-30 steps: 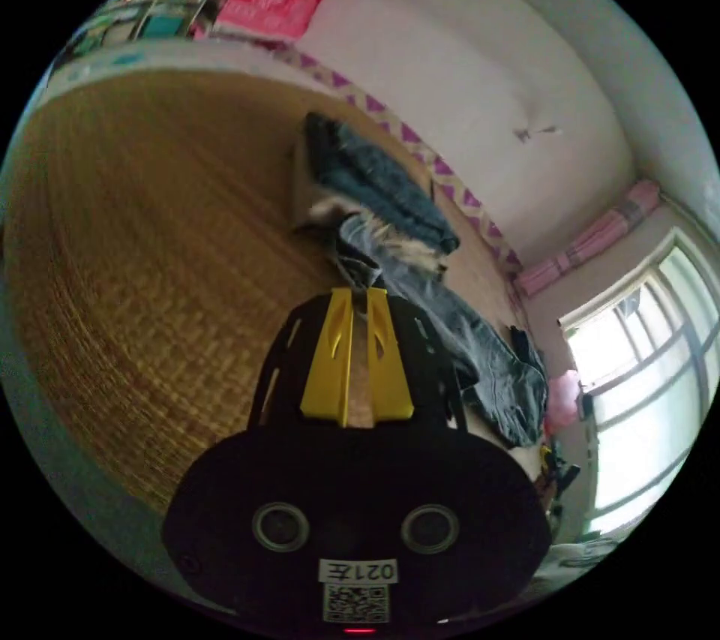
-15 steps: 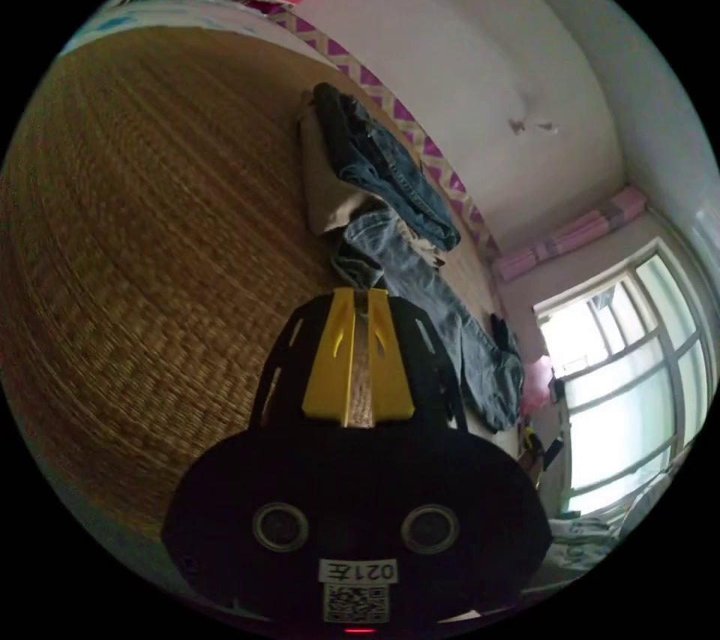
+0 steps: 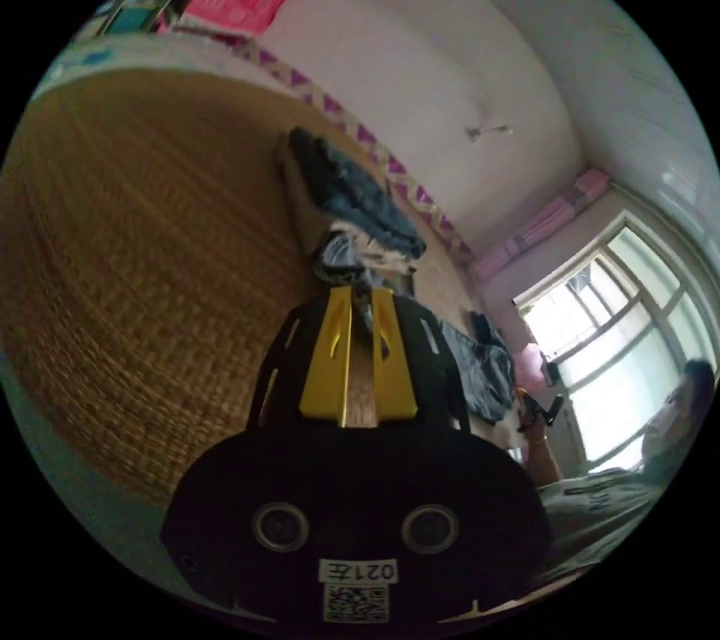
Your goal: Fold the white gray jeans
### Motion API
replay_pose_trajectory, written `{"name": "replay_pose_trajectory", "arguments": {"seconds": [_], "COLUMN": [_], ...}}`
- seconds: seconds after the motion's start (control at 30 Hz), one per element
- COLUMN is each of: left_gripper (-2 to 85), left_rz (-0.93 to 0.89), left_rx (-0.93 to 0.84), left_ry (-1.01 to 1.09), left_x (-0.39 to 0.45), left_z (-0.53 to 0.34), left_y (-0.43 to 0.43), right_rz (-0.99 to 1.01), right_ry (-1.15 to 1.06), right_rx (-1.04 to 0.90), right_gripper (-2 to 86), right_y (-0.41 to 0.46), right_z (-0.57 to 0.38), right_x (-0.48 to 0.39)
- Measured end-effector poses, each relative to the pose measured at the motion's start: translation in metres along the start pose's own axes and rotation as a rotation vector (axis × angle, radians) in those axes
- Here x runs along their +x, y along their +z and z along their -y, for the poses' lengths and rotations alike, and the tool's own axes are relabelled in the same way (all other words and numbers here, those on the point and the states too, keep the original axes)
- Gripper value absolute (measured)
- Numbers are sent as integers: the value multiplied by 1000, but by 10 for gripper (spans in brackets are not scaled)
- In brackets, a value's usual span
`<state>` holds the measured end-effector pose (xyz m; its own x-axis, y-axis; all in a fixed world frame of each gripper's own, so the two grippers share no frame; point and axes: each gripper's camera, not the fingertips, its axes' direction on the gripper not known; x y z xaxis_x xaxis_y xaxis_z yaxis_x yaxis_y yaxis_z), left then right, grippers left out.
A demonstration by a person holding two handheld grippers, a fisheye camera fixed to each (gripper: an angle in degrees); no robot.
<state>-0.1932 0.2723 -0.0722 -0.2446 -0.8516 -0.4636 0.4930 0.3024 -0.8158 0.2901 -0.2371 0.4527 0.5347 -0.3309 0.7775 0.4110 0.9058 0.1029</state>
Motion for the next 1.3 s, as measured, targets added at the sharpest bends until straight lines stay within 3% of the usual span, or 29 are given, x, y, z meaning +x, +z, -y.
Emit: {"name": "replay_pose_trajectory", "arguments": {"seconds": [0.07, 0.13, 0.23, 0.43, 0.67, 0.8, 0.83, 1.07, 1.3], "left_gripper": [24, 44, 71, 85, 111, 66, 45, -8, -10], "left_rz": [64, 69, 86, 48, 91, 153, 167, 139, -9], "left_rx": [46, -28, -165, -432, -557, -635, -636, -524, -265], "left_ry": [152, 344, 581, 774, 913, 958, 959, 1031, 1056], "left_x": [41, 93, 149, 189, 216, 224, 224, 234, 250], "left_z": [2, 8, 9, 7, -4, -15, -17, -27, -51], "left_y": [2, 32, 89, 193, 239, 256, 258, 231, 103], "right_rz": [-119, -277, -313, -218, -153, -170, -156, -102, -30], "right_ry": [-141, -360, -524, -571, -570, -607, -613, -618, -672], "right_rx": [-18, -94, -217, -402, -426, -449, -451, -393, -218], "right_gripper": [57, 67, 82, 68, 99, 44, 9, -8, -9], "right_y": [18, 54, 107, 181, 214, 231, 232, 211, 103], "right_z": [28, 64, 104, 158, 185, 197, 203, 234, 244], "right_x": [-5, -10, 2, 30, 40, 41, 43, 61, 65]}}
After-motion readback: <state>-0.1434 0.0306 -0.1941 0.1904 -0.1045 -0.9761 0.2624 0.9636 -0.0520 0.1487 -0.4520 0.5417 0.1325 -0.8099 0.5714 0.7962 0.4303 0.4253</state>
